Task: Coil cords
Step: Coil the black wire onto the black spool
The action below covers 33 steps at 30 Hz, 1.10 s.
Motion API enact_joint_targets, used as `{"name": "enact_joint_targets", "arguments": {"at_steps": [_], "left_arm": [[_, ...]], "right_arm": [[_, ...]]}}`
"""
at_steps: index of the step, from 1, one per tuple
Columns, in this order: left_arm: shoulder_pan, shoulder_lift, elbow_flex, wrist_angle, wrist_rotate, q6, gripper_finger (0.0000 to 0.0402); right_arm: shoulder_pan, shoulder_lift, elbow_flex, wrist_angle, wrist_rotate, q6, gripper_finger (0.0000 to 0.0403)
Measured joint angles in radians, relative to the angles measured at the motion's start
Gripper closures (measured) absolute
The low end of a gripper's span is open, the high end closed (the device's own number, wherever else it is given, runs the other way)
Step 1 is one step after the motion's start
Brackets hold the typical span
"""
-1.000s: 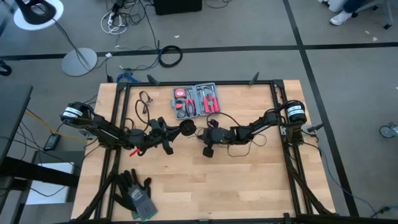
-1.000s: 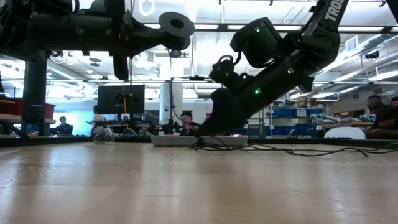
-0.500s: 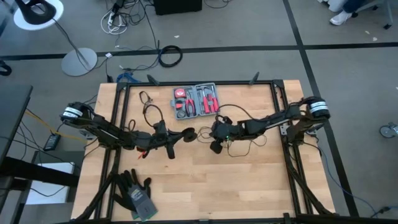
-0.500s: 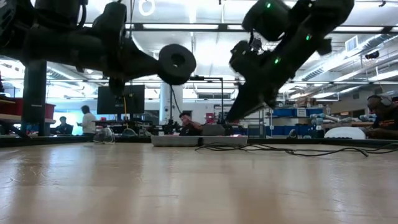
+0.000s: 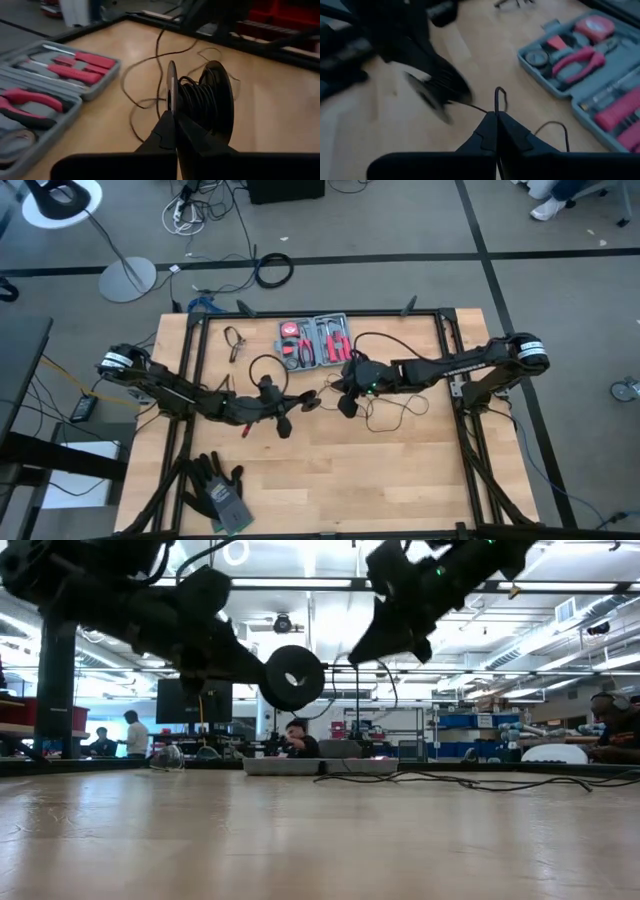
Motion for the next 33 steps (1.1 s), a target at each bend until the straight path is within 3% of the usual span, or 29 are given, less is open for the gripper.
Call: {"name": "enact_joint_targets", "arguments": {"at_steps": [6, 13, 21, 28, 33], "left_arm": [[0.007, 0.0, 0.066, -0.094, -0.086, 0.006, 0.0401], [0.034, 0.0, 0.09, -0.097, -0.108, 0.022, 0.0401], [0.043, 0.0, 0.105, -0.094, -0.098, 0.03, 0.0401], [0.04, 0.0, 0.104, -0.186, -0.14, -0.006, 0.0401], [0.038, 0.0, 0.104, -0.112, -0.159, 0.016, 0.0401]], "right_arm": [[0.02, 0.001, 0.062, 0.003, -0.011, -0.023, 0.0403], [0.051, 0.042, 0.111, 0.036, -0.019, -0.049, 0.0403], [0.052, 0.181, 0.215, 0.061, -0.018, -0.106, 0.0403], [0.052, 0.222, 0.312, -0.158, -0.012, -0.122, 0.0403], [0.076, 0.228, 0.303, -0.226, 0.001, -0.078, 0.0403]]}}
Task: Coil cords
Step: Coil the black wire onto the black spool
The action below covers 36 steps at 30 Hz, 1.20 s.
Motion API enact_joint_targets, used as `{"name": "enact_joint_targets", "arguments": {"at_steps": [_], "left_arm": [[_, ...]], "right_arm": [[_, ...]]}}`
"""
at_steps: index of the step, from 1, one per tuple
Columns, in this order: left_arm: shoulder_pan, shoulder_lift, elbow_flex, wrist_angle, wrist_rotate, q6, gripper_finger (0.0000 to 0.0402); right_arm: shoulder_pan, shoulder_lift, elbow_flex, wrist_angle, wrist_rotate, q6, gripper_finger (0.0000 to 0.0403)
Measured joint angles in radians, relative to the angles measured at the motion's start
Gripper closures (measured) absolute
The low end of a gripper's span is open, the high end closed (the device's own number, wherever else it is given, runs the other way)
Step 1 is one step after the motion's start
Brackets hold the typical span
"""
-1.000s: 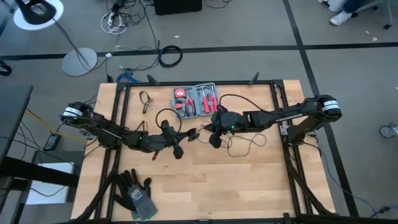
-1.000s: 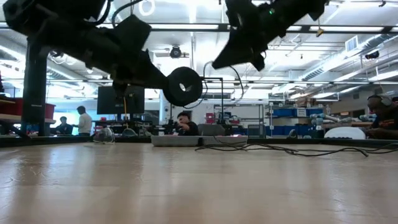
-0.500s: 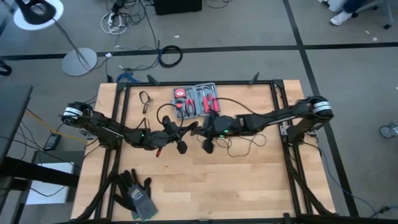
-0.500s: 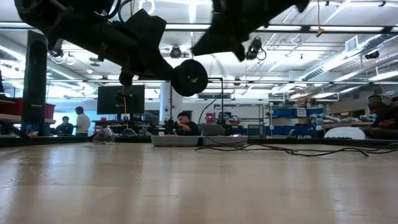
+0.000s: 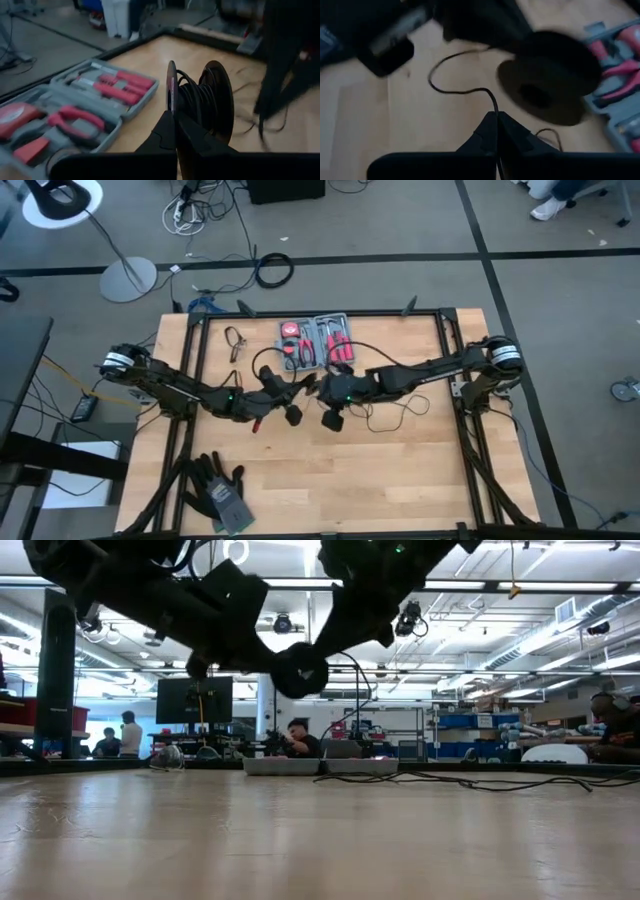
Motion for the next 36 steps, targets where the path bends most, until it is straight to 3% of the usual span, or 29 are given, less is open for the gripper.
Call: {"name": "enact_joint_targets", "arguments": {"at_steps": [6, 14, 30, 36], "left_arm": [[-0.001, 0.0, 0.0, 0.135, 0.071, 0.067, 0.0402], [-0.035, -0.004, 0.0, 0.134, 0.149, 0.069, 0.0401], [-0.054, -0.005, 0.0, -0.09, 0.195, 0.01, 0.0401], [-0.047, -0.005, 0.0, -0.192, 0.111, -0.047, 0.0401]], "right_arm": [[0.023, 0.025, -0.089, -0.024, 0.076, 0.084, 0.0403], [0.007, 0.001, -0.15, -0.12, 0.165, 0.174, 0.0403], [-0.055, -0.229, -0.15, -0.238, 0.231, 0.159, 0.0403], [-0.051, -0.262, -0.15, -0.18, 0.224, 0.122, 0.0403]]}}
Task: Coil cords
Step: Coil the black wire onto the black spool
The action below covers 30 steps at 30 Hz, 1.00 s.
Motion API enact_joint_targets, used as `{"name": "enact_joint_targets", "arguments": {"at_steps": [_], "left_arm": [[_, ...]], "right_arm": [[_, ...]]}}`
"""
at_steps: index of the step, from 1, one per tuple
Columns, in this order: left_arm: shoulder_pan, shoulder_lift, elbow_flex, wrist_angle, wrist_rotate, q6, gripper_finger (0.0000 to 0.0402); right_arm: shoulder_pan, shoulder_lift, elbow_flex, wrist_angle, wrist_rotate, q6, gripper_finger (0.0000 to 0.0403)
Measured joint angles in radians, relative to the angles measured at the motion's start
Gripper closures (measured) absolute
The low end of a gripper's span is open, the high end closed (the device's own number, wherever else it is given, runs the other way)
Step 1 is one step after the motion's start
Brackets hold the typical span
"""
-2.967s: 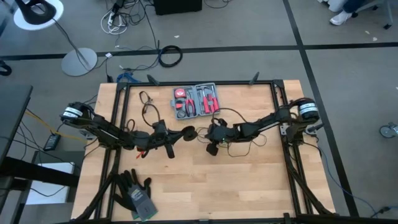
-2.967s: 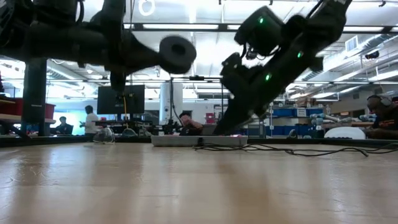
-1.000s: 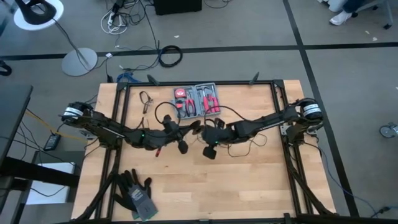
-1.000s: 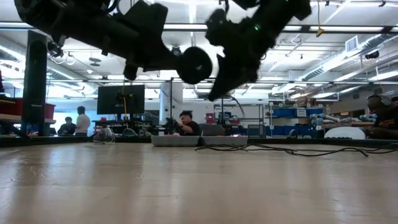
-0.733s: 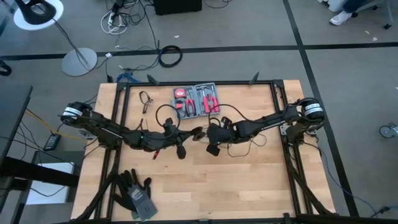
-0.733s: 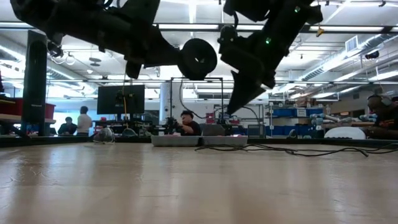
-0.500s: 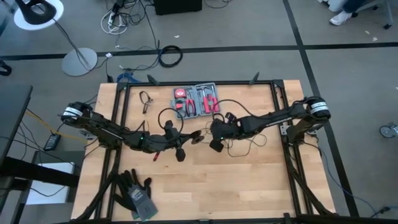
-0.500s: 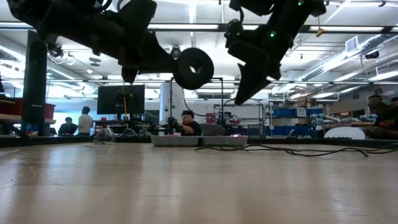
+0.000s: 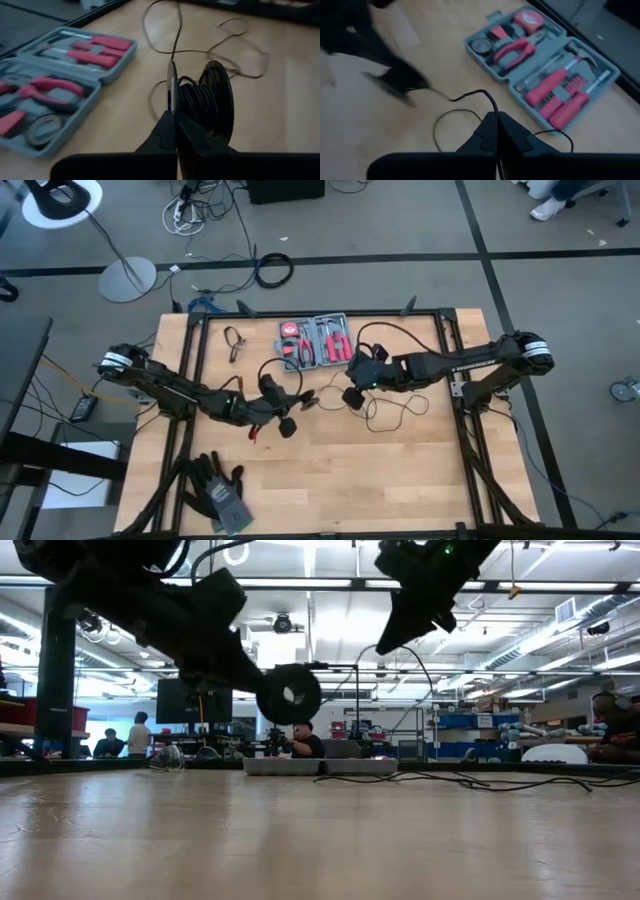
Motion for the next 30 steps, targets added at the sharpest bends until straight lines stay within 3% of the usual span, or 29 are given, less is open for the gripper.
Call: {"name": "enact_joint_targets", "arguments": {"at_steps": [6, 22, 30], "left_arm": [[0.026, 0.0, 0.0, -0.046, -0.037, -0.057, 0.0401], [0.055, 0.001, 0.0, -0.033, -0.043, -0.079, 0.0402], [0.055, 0.001, 0.0, 0.132, -0.047, -0.042, 0.0401]], "right_arm": [[0.033, 0.03, 0.0, 0.104, -0.048, -0.027, 0.0403], [0.079, 0.247, 0.0, 0.686, -0.156, -0.203, 0.0403], [0.079, 0.367, 0.0, 0.723, -0.193, -0.152, 0.0403]]}}
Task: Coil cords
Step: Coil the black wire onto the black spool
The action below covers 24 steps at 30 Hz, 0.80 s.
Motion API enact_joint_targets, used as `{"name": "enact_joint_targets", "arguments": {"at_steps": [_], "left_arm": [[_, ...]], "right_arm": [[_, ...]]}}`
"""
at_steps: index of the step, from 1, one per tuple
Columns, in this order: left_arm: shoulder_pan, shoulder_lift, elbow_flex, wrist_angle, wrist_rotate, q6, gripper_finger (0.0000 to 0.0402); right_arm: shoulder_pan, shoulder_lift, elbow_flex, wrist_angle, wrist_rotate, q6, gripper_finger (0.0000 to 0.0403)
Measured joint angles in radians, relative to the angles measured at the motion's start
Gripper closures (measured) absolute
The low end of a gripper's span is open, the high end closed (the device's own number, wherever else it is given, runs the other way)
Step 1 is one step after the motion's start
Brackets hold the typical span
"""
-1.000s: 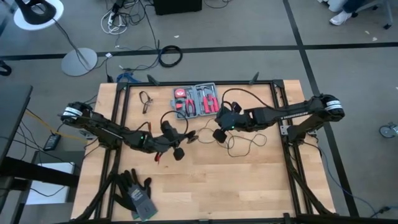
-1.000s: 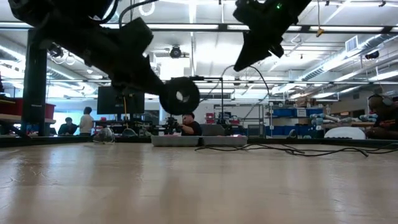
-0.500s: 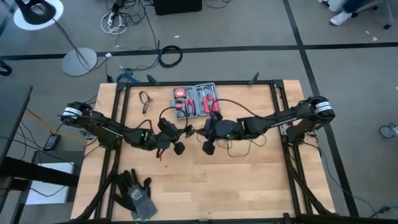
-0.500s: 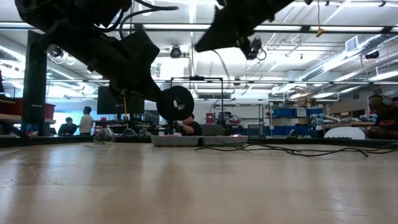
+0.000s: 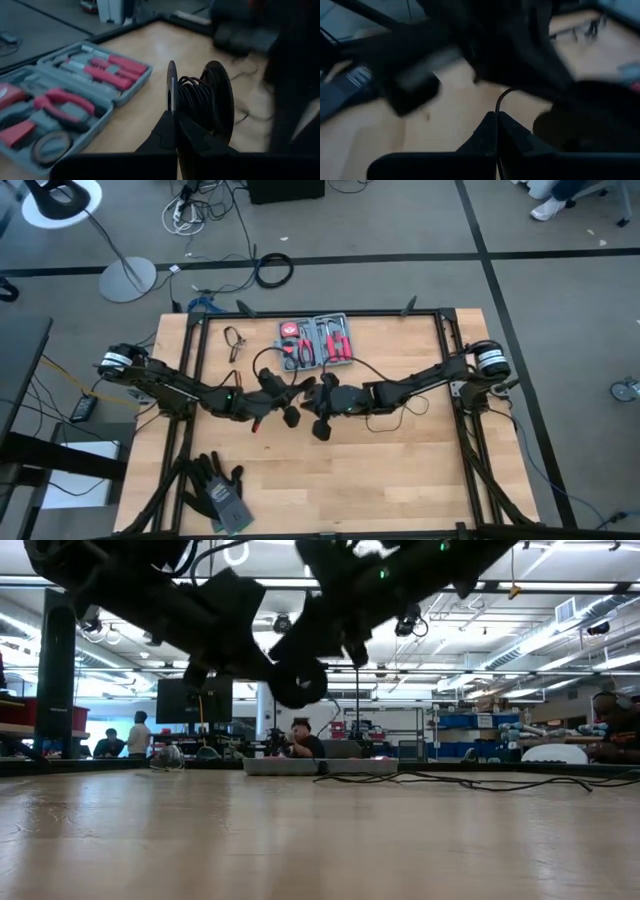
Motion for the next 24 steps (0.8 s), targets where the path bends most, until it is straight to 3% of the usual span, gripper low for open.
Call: {"name": "enact_joint_targets", "arguments": {"at_steps": [5, 12, 20, 24], "left_arm": [[-0.001, 0.0, 0.0, 0.049, 0.001, 0.025, 0.0401], [-0.026, 0.0, 0.0, 0.042, -0.002, 0.024, 0.0401], [-0.075, 0.0, -0.021, 0.046, -0.051, -0.018, 0.0401], [-0.11, 0.0, -0.078, 0.108, -0.072, -0.059, 0.0401]], "right_arm": [[0.0, 0.055, 0.0, -0.082, 0.018, 0.075, 0.0403], [0.009, 0.052, 0.001, -0.329, 0.152, 0.201, 0.0403], [0.011, 0.042, 0.001, -0.393, 0.163, 0.206, 0.0377], [0.011, 0.044, -0.024, -0.376, 0.239, 0.214, 0.0357]]}}
